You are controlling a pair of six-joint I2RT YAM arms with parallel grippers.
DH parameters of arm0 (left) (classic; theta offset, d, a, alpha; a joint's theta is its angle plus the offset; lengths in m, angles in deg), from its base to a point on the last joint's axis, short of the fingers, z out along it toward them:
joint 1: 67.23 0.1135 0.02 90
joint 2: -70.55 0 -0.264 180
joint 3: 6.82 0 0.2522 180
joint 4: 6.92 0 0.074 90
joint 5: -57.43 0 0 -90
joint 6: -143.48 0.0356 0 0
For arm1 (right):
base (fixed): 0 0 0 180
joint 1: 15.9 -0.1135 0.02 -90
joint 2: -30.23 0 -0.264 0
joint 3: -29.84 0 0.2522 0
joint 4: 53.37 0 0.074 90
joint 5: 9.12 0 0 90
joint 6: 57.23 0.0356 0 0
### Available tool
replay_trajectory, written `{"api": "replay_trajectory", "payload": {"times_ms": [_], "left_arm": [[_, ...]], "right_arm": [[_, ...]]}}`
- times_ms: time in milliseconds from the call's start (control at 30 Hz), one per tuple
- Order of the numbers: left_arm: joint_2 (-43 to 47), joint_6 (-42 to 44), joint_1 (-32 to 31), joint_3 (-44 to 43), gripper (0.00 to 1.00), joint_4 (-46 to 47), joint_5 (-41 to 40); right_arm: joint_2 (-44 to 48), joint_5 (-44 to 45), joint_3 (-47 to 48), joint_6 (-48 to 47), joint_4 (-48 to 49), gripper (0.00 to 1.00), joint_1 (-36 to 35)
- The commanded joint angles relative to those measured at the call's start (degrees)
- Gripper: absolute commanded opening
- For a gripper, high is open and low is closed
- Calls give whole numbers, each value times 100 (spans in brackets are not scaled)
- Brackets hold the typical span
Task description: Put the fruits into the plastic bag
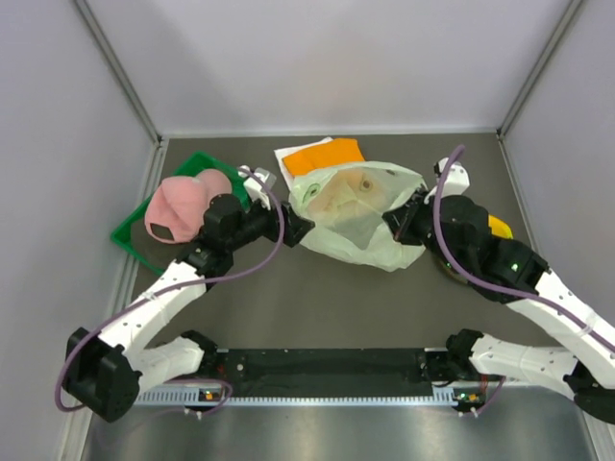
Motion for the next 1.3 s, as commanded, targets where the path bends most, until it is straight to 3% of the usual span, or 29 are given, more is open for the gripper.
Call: {"api": "replay_trajectory", "payload": {"times_ms": [0, 100, 133, 233, 267, 367, 500, 633, 767, 1000, 1267], "left_arm": [[-70, 364, -124, -208, 95, 408, -490], [-378, 540, -141, -402, 81, 189, -772], [-465, 592, -158, -498, 64, 136, -816], [-510, 645, -211, -717, 41, -136, -896], [-501, 663, -220, -797, 23, -242, -905], [-388, 637, -229, -1245, 0, -830, -1019], [-351, 663, -238, -2157, 0, -1979, -1002], [-834, 856, -238, -3687, 0, -4042, -765], [-1186, 1067, -220, -4391, 0, -4986, -168], [-1442, 945, -176, -4902, 0, -5410, 1265], [-1266, 717, -97, -4902, 0, -5323, 1731]], "right_arm": [[92, -146, -110, 22, 288, 0, 86], [92, -173, -93, -4, 298, 0, 113], [101, -181, -92, -13, 271, 0, 113], [101, -111, -49, -65, 166, 0, 148], [93, -85, -31, -83, 113, 0, 165], [-99, -32, 179, -320, -62, 0, 157], [-556, 407, 855, -610, -965, 0, 157], [-751, 863, 1234, -865, -1433, 0, 165], [-795, 1058, 1454, -936, -1768, 0, 331], [-716, 233, 1410, -1181, -1742, 0, 1298], [-707, -681, 1752, -1208, -2093, 2, 1493]]}}
